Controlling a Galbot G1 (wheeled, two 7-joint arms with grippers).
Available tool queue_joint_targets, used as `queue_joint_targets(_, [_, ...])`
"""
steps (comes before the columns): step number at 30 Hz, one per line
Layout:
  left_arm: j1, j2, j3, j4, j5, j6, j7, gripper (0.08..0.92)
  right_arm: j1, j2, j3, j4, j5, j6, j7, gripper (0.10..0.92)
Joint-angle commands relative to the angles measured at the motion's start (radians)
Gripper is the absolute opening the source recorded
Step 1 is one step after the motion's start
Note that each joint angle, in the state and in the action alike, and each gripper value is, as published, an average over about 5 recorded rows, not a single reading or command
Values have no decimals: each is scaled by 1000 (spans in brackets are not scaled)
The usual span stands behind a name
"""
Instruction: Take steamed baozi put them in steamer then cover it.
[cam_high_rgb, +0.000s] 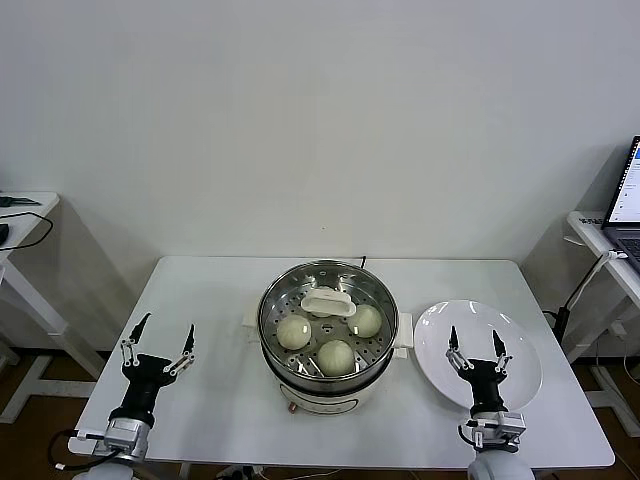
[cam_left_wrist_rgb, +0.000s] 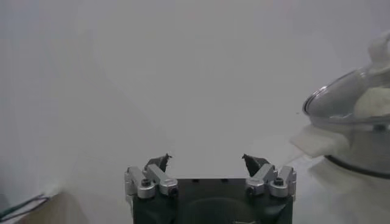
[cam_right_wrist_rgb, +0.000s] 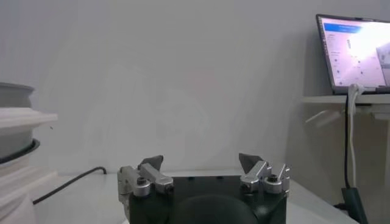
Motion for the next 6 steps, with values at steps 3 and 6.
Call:
queue_joint_targets(3, [13,-2,-24,29,-43,-43,10,823,-6,1,0,29,48,-12,6,823])
queue_joint_targets(6, [15,-2,-22,27,-40,-43,12,823,-7,3,0,40,61,-17,8,823])
